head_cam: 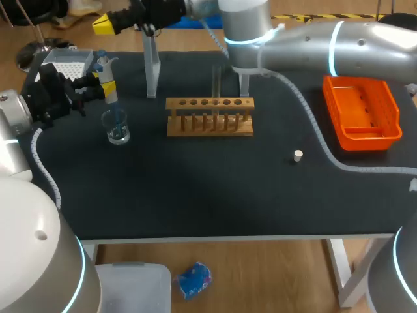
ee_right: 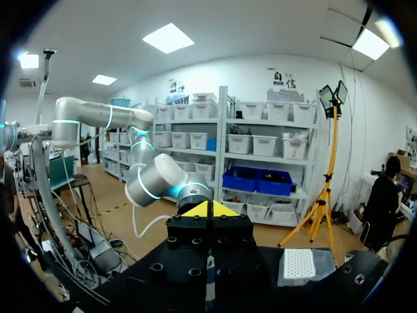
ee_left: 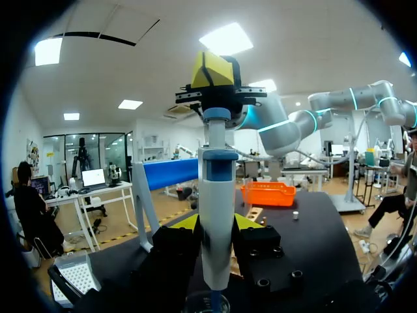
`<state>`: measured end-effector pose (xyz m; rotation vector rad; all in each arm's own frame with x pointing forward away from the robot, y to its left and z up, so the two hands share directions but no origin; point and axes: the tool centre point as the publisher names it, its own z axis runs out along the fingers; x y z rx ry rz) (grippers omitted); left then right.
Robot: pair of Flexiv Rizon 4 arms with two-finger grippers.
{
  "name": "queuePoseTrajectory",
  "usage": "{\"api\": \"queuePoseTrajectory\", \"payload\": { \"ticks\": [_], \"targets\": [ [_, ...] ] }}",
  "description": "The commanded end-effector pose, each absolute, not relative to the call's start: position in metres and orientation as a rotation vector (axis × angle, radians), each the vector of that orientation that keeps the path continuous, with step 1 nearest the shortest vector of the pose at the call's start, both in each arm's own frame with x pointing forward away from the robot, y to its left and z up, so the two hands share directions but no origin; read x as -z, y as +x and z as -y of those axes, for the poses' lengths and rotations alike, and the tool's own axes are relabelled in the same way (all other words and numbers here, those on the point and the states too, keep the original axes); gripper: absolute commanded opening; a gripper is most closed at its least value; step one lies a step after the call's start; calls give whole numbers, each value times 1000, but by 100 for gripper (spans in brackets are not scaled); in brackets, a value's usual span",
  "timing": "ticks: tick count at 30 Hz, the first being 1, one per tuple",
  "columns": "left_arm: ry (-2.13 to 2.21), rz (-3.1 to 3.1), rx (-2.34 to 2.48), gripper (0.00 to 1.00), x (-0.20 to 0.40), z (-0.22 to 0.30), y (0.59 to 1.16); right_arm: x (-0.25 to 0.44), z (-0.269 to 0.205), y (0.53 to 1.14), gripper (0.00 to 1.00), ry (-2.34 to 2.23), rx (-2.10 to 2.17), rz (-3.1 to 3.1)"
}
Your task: Invert the test tube, pick up the pipette, mount the tip to pipette, aspirate from beaker and dispense into the tube, eject the tip, return the pipette, and cap with the stopper.
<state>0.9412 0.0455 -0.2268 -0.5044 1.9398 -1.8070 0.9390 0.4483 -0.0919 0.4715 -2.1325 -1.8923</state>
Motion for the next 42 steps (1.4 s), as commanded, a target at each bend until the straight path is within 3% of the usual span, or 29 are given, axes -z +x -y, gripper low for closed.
{"api": "queuePoseTrajectory", "payload": {
  "ticks": [1,2,3,28,42],
  "targets": [
    [-506,-1939,1805,0,226,-45,941,77,-407,913,42,393,1835,2270],
    [-506,-1939,1805,0,226,-45,941,77,-401,911,81,370,1821,2289],
    [-506,-1939,1805,0,226,-45,941,77,-396,909,100,352,1816,2305],
    [-506,-1939,1805,0,226,-45,941,97,-224,915,100,142,1786,2483],
    [-506,-1939,1805,0,226,-45,941,126,-165,936,100,120,1763,2576]
  ]
}}
